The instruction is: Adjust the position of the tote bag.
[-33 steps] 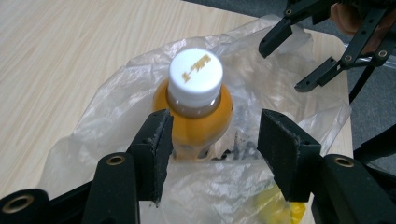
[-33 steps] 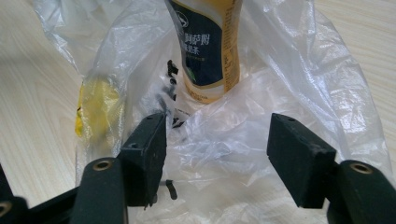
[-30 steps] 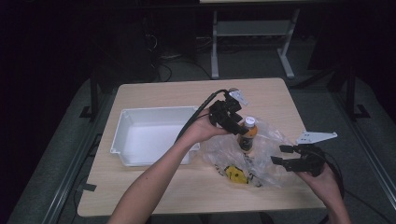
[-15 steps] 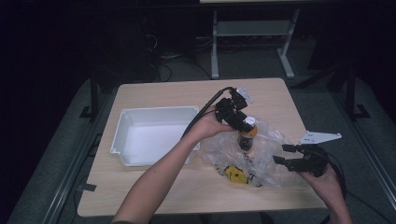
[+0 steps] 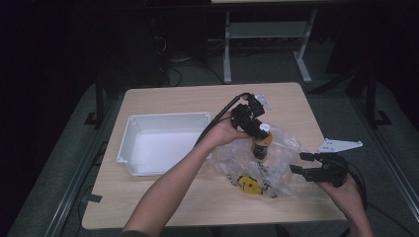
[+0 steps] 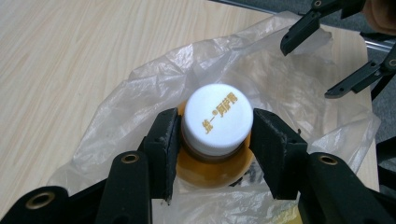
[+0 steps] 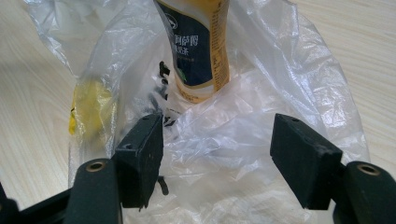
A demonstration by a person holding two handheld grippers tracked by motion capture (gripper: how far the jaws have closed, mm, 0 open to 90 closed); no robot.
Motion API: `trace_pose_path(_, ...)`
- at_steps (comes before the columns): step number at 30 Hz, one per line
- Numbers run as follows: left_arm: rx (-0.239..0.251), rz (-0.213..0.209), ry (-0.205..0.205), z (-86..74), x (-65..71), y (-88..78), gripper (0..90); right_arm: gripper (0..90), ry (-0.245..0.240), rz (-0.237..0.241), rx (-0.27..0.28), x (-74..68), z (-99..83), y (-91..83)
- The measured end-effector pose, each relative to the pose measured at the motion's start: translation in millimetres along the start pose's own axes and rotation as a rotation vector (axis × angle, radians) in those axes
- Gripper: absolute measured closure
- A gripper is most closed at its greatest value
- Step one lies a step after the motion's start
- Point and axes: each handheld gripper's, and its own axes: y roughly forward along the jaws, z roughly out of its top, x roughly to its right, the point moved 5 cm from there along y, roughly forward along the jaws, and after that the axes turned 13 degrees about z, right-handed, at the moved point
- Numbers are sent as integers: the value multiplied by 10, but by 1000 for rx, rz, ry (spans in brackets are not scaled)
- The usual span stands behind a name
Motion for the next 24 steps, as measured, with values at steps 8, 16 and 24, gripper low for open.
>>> trace_pose_path(8,-4,9,5,-1,-5,6,533,342,-11,-2,10,-2,15,-11)
trace_pose_path(16,-1,14,-1,27,5,14,532,342,-11,-2,11,-12,25,-2)
trace_pose_path(24,1,30,24,40,14,-7,576,339,-11,3,17,-22,28,-1)
